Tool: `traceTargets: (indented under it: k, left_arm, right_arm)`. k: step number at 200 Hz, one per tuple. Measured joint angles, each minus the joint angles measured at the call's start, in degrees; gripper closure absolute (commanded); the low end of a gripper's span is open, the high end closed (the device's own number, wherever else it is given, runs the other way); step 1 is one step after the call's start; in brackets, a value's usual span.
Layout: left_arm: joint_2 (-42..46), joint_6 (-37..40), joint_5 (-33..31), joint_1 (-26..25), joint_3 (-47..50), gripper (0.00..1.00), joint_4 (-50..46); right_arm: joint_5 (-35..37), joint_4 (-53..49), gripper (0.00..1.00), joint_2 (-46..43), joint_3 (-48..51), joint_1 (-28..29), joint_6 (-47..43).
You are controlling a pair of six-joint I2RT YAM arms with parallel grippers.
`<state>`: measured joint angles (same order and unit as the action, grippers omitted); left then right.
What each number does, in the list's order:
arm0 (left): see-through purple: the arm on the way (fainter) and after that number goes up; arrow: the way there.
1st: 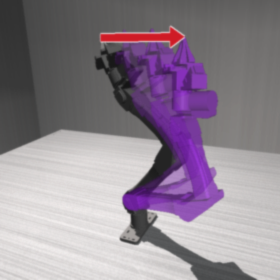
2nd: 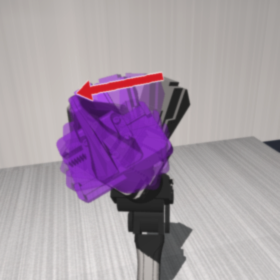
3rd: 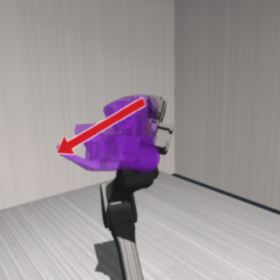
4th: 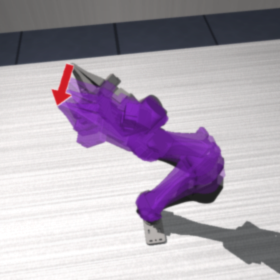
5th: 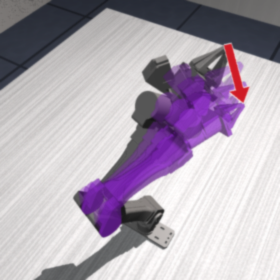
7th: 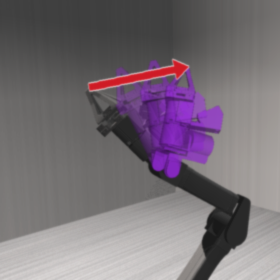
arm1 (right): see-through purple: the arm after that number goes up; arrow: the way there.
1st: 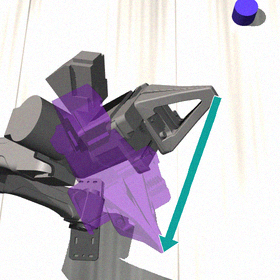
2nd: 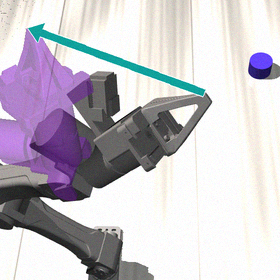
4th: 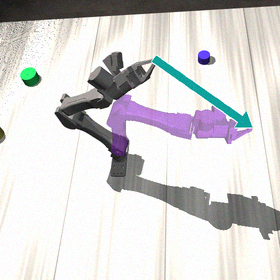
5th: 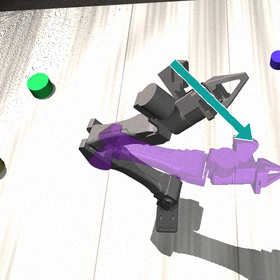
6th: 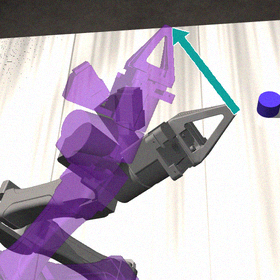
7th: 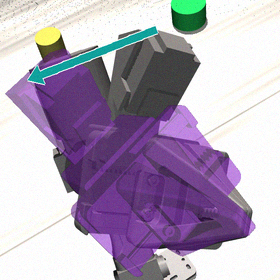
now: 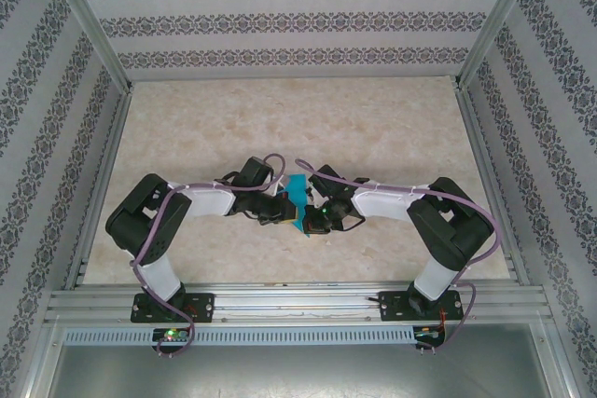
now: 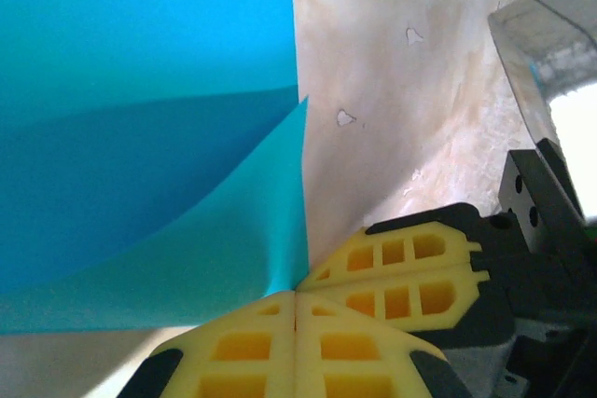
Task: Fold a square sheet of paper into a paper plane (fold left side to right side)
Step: Third fold the triangle at the center of the table.
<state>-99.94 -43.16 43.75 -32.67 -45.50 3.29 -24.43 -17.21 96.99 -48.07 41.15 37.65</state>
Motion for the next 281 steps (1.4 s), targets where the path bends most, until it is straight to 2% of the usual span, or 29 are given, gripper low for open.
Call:
traceTargets:
  k: [167,281]
  left_arm:
    - [-2.6,-0.4,-3.3,0.3,-1.8,0.98,-3.5]
    - [-2.6,-0.3,-2.5,4.7,-1.2,0.98,-4.1]
  right_arm:
    - [1.7,-3.8,1.0,1.2,-2.6,0.8,-0.1]
    - [3.1,-5.7,1.0,1.8,-4.1,1.5,-0.3]
